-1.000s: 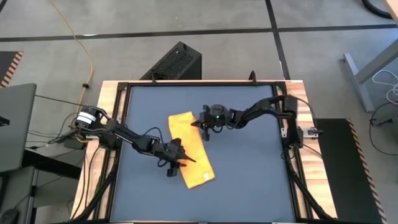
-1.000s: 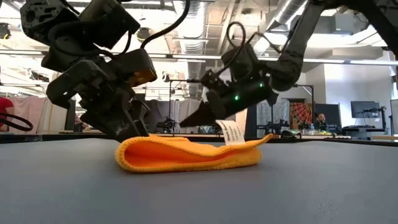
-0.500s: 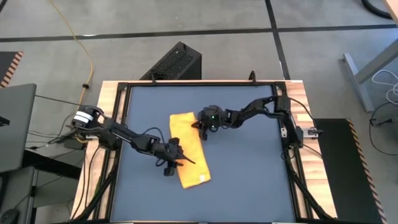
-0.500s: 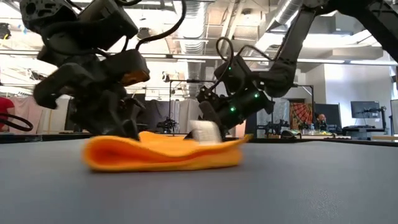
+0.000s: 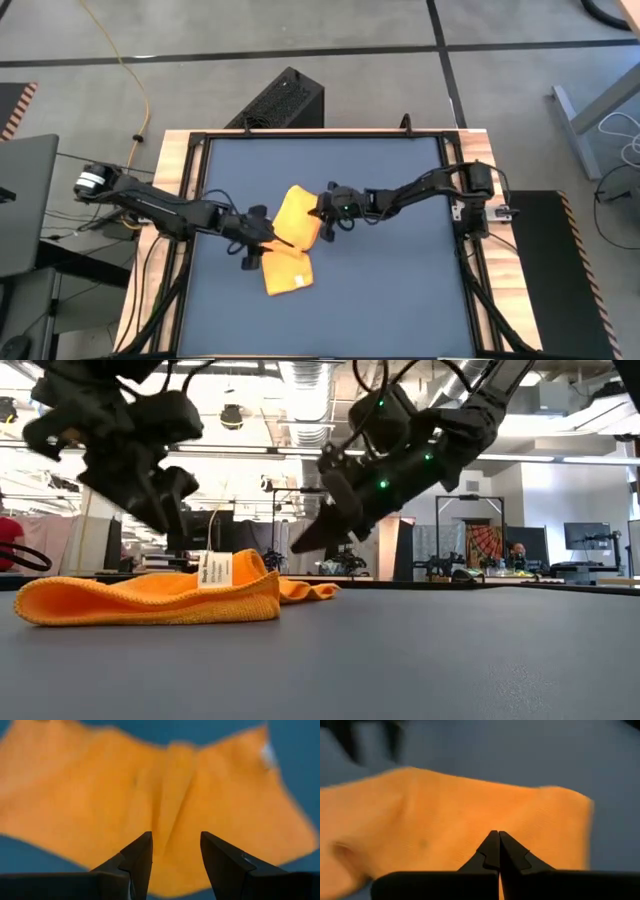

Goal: Roll towel
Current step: Roll the orange microfiber towel

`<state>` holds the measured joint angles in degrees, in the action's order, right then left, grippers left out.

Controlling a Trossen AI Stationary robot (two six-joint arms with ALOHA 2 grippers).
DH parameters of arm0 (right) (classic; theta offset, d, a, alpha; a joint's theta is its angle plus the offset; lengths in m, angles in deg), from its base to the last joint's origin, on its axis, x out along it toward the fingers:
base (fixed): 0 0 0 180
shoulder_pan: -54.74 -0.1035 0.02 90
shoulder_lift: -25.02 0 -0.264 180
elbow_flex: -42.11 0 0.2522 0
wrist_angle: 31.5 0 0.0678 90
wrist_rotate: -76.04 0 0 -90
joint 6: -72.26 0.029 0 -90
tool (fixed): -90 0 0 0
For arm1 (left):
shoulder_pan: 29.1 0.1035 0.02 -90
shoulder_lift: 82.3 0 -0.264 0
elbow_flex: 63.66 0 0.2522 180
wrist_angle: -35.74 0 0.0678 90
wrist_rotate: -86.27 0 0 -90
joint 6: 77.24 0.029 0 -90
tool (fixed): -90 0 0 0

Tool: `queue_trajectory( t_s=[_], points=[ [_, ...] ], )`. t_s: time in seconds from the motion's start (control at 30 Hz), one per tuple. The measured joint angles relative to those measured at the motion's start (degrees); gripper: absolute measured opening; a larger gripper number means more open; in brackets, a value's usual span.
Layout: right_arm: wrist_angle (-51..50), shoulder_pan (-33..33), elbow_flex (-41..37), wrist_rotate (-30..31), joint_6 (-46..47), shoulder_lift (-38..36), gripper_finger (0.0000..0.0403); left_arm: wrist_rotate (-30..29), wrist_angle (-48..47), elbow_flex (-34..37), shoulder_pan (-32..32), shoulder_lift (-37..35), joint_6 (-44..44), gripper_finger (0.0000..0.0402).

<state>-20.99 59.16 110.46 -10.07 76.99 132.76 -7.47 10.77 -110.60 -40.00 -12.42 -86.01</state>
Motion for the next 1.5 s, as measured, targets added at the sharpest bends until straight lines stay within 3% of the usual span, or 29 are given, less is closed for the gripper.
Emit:
queue_trajectory(
  t_s=[0.13,0.33,0.57,0.77,1.07,1.5],
  points=[
    [-1.4,1.9,-0.1,0.5,-0.5,0.3,0.0017,0.9,15.5,5.3,-0.7,1.2,-3.3,0.0155],
    [-6.4,2.2,-2.1,0.8,-0.2,0.3,0.0017,8.0,40.5,13.1,-2.3,11.2,-10.9,0.0155],
    [-5.1,0.2,-4.0,0.8,-0.2,0.3,0.0017,13.7,54.6,12.7,-3.7,23.0,-13.4,0.0155],
    [-2.9,0.4,-4.3,3.3,0.2,0.2,0.0017,18.4,59.8,11.9,-3.5,28.4,-15.0,0.0155],
    [-4.0,2.6,-4.3,3.4,0.9,0.3,0.0017,21.0,55.5,11.9,-3.4,25.8,-15.9,0.0155],
    [-3.8,5.5,-4.3,7.1,1.1,0.0,0.0017,19.7,26.6,11.9,-3.4,10.6,-14.1,0.0155]
  ],
)
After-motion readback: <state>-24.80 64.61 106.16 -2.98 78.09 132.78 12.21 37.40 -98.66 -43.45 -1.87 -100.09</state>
